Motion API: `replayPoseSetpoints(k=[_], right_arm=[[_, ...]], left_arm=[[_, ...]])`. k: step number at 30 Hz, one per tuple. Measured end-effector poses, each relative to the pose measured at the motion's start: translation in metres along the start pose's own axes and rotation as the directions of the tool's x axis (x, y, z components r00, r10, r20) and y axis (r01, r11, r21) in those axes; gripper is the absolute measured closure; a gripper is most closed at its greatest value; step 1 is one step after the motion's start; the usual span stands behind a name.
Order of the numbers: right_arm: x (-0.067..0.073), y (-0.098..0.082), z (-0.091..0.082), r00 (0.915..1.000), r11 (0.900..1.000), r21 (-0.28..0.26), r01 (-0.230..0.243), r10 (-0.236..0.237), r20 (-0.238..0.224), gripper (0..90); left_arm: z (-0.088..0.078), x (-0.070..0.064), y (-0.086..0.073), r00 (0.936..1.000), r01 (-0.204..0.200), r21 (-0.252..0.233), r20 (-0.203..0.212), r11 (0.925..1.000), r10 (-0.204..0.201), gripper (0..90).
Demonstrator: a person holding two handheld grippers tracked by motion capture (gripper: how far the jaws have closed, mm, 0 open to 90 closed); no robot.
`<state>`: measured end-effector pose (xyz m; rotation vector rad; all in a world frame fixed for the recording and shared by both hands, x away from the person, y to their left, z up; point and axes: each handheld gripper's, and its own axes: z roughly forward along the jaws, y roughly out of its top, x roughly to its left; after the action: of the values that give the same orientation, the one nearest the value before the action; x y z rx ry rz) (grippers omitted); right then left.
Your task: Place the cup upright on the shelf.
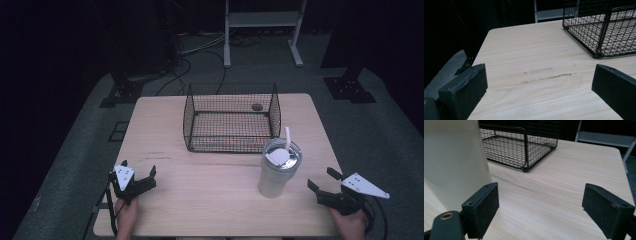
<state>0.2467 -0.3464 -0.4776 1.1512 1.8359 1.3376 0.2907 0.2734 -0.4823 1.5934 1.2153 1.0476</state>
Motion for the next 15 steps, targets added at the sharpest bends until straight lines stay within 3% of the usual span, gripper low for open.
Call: replayPoseSetpoints(k=[6,15], right_arm=[[0.007,0.007,-0.001,0.9985,0.999,-0.016,0.031,-0.032,-0.045,13.1],[0.026,0.026,-0.007,0.9869,0.995,-0.028,0.091,-0.094,-0.131,13.1]], left_arm=[[0.000,0.000,0.000,1.0000,0.002,-0.002,0.000,1.0000,-0.002,0.0],[-0.001,0.001,-0.001,1.0000,0.005,-0.006,0.004,1.0000,-0.005,0.0]])
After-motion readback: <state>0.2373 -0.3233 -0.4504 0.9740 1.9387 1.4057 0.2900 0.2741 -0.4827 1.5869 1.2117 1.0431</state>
